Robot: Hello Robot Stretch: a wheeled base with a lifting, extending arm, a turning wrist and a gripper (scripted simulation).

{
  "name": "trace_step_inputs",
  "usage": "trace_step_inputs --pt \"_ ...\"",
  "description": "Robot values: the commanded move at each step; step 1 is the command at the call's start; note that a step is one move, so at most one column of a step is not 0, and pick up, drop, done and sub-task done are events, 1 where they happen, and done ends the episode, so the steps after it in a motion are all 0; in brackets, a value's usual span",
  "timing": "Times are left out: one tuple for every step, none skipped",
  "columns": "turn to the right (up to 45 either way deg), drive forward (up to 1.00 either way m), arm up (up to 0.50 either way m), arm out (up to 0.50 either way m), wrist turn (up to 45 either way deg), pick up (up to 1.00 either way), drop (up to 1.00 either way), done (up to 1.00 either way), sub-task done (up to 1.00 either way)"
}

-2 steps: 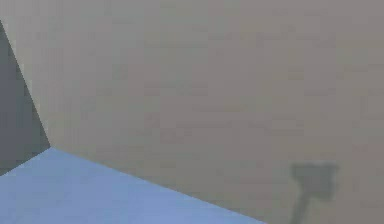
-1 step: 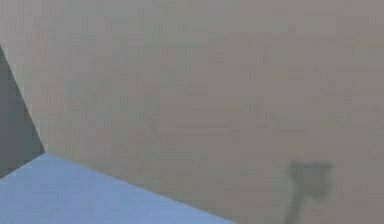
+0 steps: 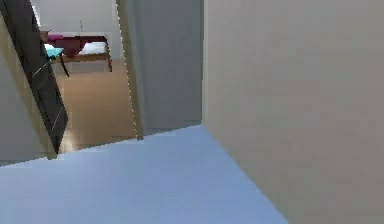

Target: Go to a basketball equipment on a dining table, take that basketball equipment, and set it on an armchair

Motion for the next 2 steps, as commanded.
trace_step_inputs --pt "-39.0 0.00 0.00 0.00 0.0 0.00 0.00 0.00 0.00" --pt "0.0 0.20 0.00 0.00 0.0 0.00 0.00 0.00 0.00"
